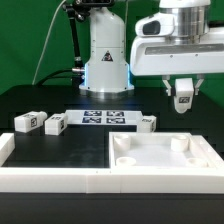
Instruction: Assemble one leg
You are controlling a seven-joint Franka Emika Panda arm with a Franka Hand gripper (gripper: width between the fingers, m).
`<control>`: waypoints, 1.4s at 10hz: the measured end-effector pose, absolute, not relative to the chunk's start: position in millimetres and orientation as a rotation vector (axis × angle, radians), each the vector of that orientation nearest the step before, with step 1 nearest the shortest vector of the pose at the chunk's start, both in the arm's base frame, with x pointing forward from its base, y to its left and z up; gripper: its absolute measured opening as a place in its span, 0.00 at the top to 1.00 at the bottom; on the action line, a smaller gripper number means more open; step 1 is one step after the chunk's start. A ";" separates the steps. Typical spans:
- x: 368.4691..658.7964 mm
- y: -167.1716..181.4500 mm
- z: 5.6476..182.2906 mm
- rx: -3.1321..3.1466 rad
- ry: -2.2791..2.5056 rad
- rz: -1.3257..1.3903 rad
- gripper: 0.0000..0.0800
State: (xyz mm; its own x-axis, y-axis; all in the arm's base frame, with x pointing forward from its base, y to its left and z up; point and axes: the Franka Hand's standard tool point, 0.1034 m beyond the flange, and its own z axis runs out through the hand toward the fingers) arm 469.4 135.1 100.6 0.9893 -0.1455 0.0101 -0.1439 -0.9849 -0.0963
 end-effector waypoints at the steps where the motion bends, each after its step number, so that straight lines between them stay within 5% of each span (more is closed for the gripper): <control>1: 468.8 139.6 100.5 -3.019 0.227 -0.155 0.64; 5: 492.7 151.7 109.7 -2.916 0.087 -0.645 0.64; 12: 501.6 152.6 113.4 -2.935 -0.021 -0.665 0.64; 14: 527.5 132.0 114.2 -2.976 -0.157 -0.686 0.64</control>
Offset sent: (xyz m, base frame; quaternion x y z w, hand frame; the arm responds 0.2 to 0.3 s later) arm 0.0358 -0.0288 0.0039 -0.0549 0.1830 -0.1114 0.9752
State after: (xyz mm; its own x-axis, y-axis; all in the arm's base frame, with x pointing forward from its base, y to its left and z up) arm 527.5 132.0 114.2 0.8942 0.0812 0.4403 0.1188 -0.9912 -0.0585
